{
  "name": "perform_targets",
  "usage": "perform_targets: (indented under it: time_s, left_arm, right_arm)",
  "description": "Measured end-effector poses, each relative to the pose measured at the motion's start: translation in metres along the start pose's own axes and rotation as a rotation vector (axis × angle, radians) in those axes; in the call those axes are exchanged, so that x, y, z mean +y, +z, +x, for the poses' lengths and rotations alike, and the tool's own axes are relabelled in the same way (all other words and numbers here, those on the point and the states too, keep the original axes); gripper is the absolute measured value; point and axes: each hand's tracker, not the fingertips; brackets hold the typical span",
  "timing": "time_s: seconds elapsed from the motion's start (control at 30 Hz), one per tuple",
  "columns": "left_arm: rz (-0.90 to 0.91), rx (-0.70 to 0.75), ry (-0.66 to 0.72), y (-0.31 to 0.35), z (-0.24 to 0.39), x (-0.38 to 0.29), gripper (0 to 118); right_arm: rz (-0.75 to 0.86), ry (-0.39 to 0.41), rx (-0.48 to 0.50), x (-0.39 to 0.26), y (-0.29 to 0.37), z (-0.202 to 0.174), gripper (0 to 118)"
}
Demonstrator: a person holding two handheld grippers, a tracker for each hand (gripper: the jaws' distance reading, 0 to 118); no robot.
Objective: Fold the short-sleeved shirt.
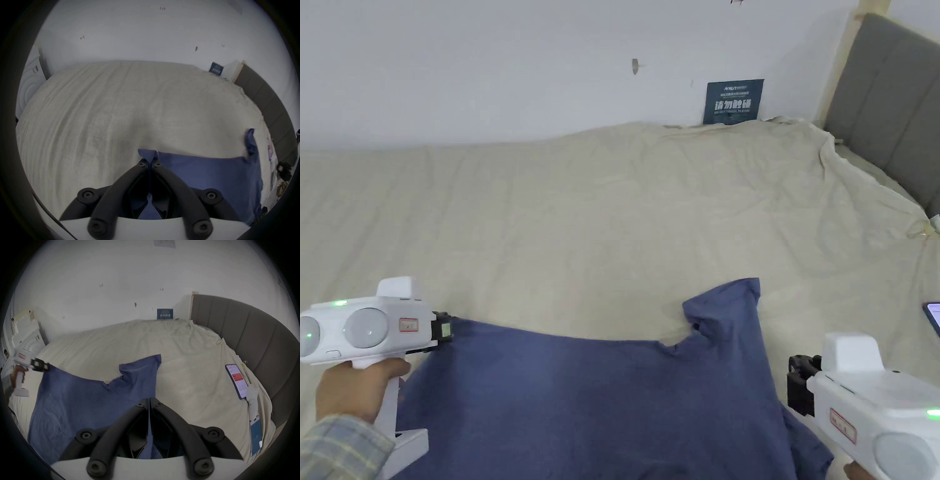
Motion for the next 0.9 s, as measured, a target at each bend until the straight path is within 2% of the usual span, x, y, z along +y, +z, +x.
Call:
perform_targets:
  time_s: [0.03, 0.07, 0.1, 0.17, 0.2, 0.27, 0.33, 0.37, 0.4, 0.43, 0.47, 0.5, 0.53, 0.57, 0.6, 0.67, 0.73, 0.8, 0.9]
  left_arm:
    - [0.006, -0.006, -0.001, 0.009, 0.0, -0.001, 0]
    - [0.015, -0.018, -0.004, 0.019, 0.0, -0.001, 0]
    - [0.024, -0.024, -0.006, 0.028, -0.001, -0.001, 0]
    - [0.03, -0.034, -0.005, 0.038, -0.001, 0.0, 0]
    - [0.037, -0.036, -0.006, 0.043, -0.001, 0.0, 0]
    - [0.045, -0.037, -0.006, 0.048, 0.0, 0.001, 0]
    - [0.049, -0.042, -0.001, 0.052, 0.0, 0.001, 0]
    - [0.049, -0.042, -0.001, 0.053, 0.0, 0.001, 0]
    - [0.05, -0.04, -0.003, 0.051, 0.001, 0.001, 0]
    - [0.049, -0.039, -0.005, 0.051, 0.001, 0.001, 0]
    - [0.045, -0.037, -0.009, 0.05, 0.002, 0.001, 0]
    - [0.044, -0.037, -0.011, 0.05, 0.002, 0.0, 0]
    - [0.042, -0.035, -0.013, 0.048, 0.002, -0.001, 0]
    - [0.04, -0.034, -0.014, 0.048, 0.002, -0.001, 0]
    - [0.039, -0.035, -0.012, 0.048, 0.002, -0.002, 0]
    - [0.039, -0.033, -0.013, 0.047, 0.002, -0.004, 0]
    - [0.037, -0.03, -0.011, 0.047, 0.0, -0.006, 0]
    - [0.041, -0.019, -0.009, 0.048, -0.002, -0.008, 0]
    - [0.056, -0.003, -0.004, 0.056, -0.007, -0.013, 0]
  right_arm:
    - [-0.01, 0.019, -0.004, 0.0, -0.002, -0.002, 30]
    - [-0.002, 0.013, -0.016, 0.03, -0.022, 0.009, 37]
    - [-0.009, 0.024, -0.023, 0.037, -0.03, 0.009, 37]
    - [-0.059, 0.046, -0.034, 0.047, -0.044, 0.009, 79]
    - [-0.08, 0.053, -0.043, 0.044, -0.042, 0.01, 87]
    - [-0.147, 0.035, -0.04, 0.041, -0.041, 0.01, 90]
    - [-0.176, 0.023, -0.038, 0.038, -0.09, 0.024, 90]
    - [-0.208, 0.013, -0.038, 0.036, -0.091, 0.023, 90]
    - [-0.233, -0.023, -0.023, 0.033, -0.089, 0.022, 90]
    - [-0.255, -0.037, -0.013, 0.03, -0.088, 0.02, 90]
    - [-0.277, -0.044, 0.002, 0.035, -0.142, 0.027, 89]
    - [-0.294, -0.046, 0.012, 0.033, -0.151, 0.027, 86]
    - [-0.303, -0.054, 0.009, 0.031, -0.157, 0.026, 78]
    - [-0.308, -0.055, 0.012, 0.03, -0.161, 0.025, 60]
    - [-0.297, -0.054, 0.054, 0.02, -0.194, 0.036, 45]
    - [-0.277, -0.081, 0.113, 0.017, -0.199, 0.034, 10]
    - [-0.255, -0.061, 0.114, 0.019, -0.204, 0.035, 9]
    - [-0.223, -0.003, 0.102, 0.021, -0.207, 0.035, 9]
    - [-0.177, -0.002, 0.121, 0.026, -0.205, 0.04, 8]
